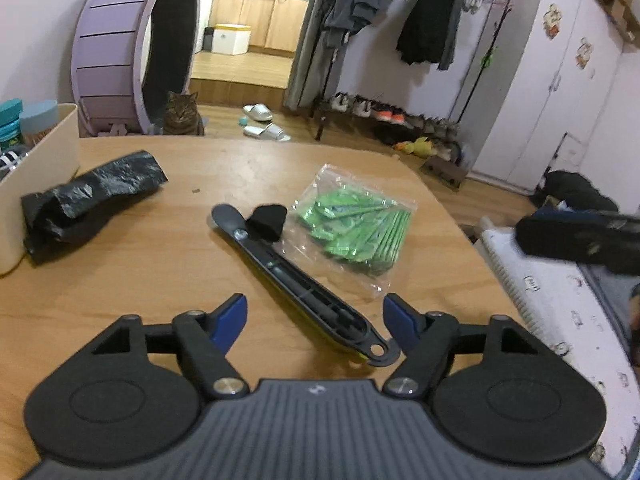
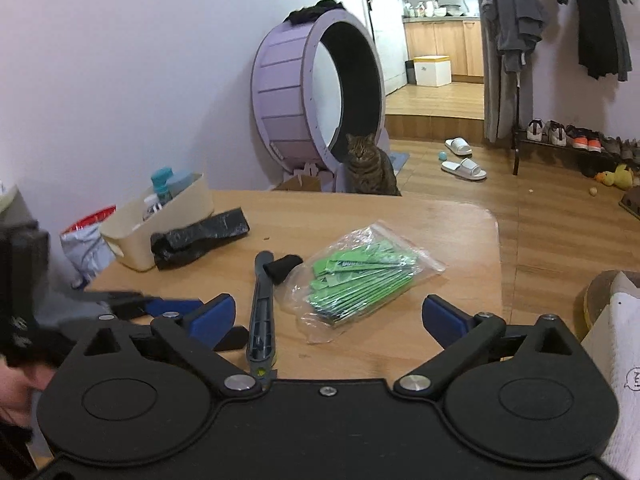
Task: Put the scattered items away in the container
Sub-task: 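Grasp the long black foam-tipped tool by its handle with the left gripper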
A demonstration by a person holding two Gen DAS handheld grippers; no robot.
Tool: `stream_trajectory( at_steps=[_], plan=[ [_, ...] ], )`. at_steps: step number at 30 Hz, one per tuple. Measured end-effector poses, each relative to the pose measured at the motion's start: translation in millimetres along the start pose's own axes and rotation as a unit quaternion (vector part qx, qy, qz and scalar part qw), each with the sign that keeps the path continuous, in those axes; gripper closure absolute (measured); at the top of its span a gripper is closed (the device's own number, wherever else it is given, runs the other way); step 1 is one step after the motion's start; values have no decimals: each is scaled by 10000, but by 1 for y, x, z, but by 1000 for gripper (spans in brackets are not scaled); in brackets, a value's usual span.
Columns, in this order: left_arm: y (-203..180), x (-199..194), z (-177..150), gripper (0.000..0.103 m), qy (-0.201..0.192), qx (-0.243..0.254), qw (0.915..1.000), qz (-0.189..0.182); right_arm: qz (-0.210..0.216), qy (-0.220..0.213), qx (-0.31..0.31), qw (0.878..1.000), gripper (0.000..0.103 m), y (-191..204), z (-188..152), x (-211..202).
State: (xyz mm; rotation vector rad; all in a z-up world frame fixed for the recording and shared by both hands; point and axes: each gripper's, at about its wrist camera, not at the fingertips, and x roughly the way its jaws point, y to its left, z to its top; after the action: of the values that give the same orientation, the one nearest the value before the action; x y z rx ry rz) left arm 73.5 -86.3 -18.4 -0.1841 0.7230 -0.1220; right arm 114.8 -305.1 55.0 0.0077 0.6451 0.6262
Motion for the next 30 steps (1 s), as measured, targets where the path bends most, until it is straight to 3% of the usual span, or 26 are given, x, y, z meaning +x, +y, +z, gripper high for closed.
stream_trajectory(
  at_steps=[7, 11, 18, 30],
  plan=[
    [-28, 20, -9, 38, 166, 269, 9984, 476, 94, -71, 142, 9998, 0, -10, -4, -6],
    [-33, 21, -11, 58, 120, 406, 9973, 592, 208, -71, 124, 9997, 0, -10, -5, -7],
    [-12, 11, -14, 75, 54, 304, 9985, 450, 424, -141, 256, 9987, 0, -12, -6, -11],
    [25, -15, -26, 79, -17, 448, 9985, 329, 1047, -101, 91, 9944, 0, 8, -4, -8]
  ],
)
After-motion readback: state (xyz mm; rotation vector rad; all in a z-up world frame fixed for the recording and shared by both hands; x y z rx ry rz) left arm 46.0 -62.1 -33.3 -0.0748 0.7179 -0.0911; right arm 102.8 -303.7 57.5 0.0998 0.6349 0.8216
